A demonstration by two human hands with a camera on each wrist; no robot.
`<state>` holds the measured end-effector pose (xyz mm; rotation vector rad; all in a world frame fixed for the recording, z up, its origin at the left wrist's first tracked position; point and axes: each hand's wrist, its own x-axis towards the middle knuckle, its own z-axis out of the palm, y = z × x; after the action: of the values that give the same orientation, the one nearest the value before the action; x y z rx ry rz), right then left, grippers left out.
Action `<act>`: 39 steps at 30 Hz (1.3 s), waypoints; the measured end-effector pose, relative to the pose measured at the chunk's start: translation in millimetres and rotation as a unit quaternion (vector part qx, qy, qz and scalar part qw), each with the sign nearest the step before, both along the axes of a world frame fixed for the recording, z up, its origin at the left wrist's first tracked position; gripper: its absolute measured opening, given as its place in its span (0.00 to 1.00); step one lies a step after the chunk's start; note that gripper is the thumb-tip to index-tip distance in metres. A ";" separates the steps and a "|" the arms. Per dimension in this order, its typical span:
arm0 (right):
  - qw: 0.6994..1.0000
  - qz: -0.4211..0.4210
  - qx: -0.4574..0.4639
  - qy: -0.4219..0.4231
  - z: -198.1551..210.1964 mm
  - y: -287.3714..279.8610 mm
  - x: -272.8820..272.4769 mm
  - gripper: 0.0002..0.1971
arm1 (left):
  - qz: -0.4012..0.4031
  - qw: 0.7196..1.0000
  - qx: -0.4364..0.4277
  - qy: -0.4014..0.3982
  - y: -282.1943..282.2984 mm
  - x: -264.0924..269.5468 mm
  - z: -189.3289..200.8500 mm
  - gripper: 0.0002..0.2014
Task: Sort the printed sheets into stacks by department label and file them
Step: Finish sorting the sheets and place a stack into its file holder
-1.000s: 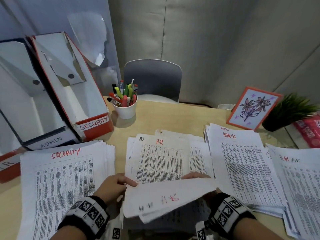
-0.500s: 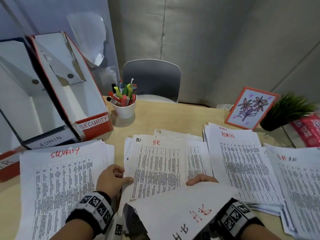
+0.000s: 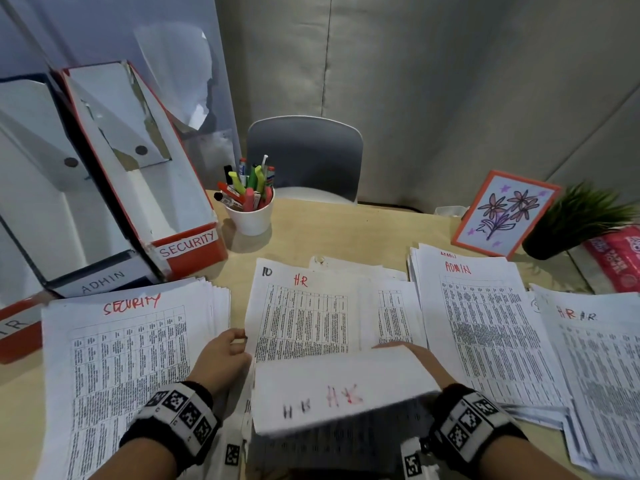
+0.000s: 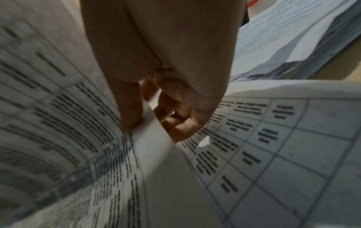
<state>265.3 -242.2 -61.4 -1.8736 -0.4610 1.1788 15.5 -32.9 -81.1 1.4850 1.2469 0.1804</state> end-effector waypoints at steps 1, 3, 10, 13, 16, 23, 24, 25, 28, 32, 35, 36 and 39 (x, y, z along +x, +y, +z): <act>1.000 -0.011 -0.005 -0.012 -3.0 1.3 -2.1 0.07 | 0.001 1.000 -0.005 0.000 -0.1 0.7 1.3 0.12; 0.999 -0.014 -0.029 -0.016 -8.1 6.4 -6.4 0.04 | 0.014 0.999 -0.041 -0.010 -4.7 2.0 5.4 0.07; 0.988 0.004 -0.129 -0.085 -29.0 20.2 -12.2 0.12 | 0.013 0.970 -0.227 -0.088 -9.6 7.6 8.4 0.34; 0.987 0.010 -0.135 -0.086 -30.3 24.0 -14.9 0.13 | -0.049 0.989 -0.129 -0.049 -15.8 15.8 14.3 0.19; 0.989 0.004 -0.122 -0.078 -28.1 24.8 -15.1 0.12 | 0.000 0.988 -0.140 -0.061 -16.5 15.0 9.0 0.10; 0.997 -0.068 -0.032 0.034 -18.1 22.8 -14.2 0.11 | -0.125 0.990 -0.057 0.008 -5.0 4.3 5.6 0.05; 0.997 -0.066 -0.024 0.043 -14.7 24.3 -13.0 0.08 | -0.133 0.990 -0.053 0.004 -4.2 4.2 6.6 0.12; 0.996 -0.065 -0.021 0.050 -13.0 25.7 -12.0 0.07 | -0.125 0.990 -0.061 0.000 -3.7 4.4 4.3 0.19; 0.997 -0.019 -0.067 0.019 -11.3 25.8 -16.1 0.09 | -0.102 0.991 -0.082 -0.011 -6.9 3.9 4.7 0.22; 0.996 0.027 -0.085 -0.018 -12.1 21.1 -20.8 0.11 | -0.057 0.990 -0.124 -0.030 -8.0 6.3 7.7 0.14; 0.997 0.032 -0.062 -0.027 -12.3 16.9 -19.6 0.08 | -0.072 0.987 -0.140 -0.031 -10.6 -0.5 7.0 0.05; 0.997 0.037 -0.058 -0.027 -12.1 15.6 -19.9 0.06 | -0.092 0.990 -0.109 -0.015 -12.1 -3.7 6.1 0.10; 0.997 0.037 -0.054 -0.040 -9.8 14.2 -20.8 0.03 | -0.099 0.992 -0.075 -0.010 -16.2 -4.5 -1.5 0.08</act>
<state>244.5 -228.1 -71.2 -2.0177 -0.5230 1.2026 11.0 -49.1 -82.5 1.4616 1.0653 -0.0314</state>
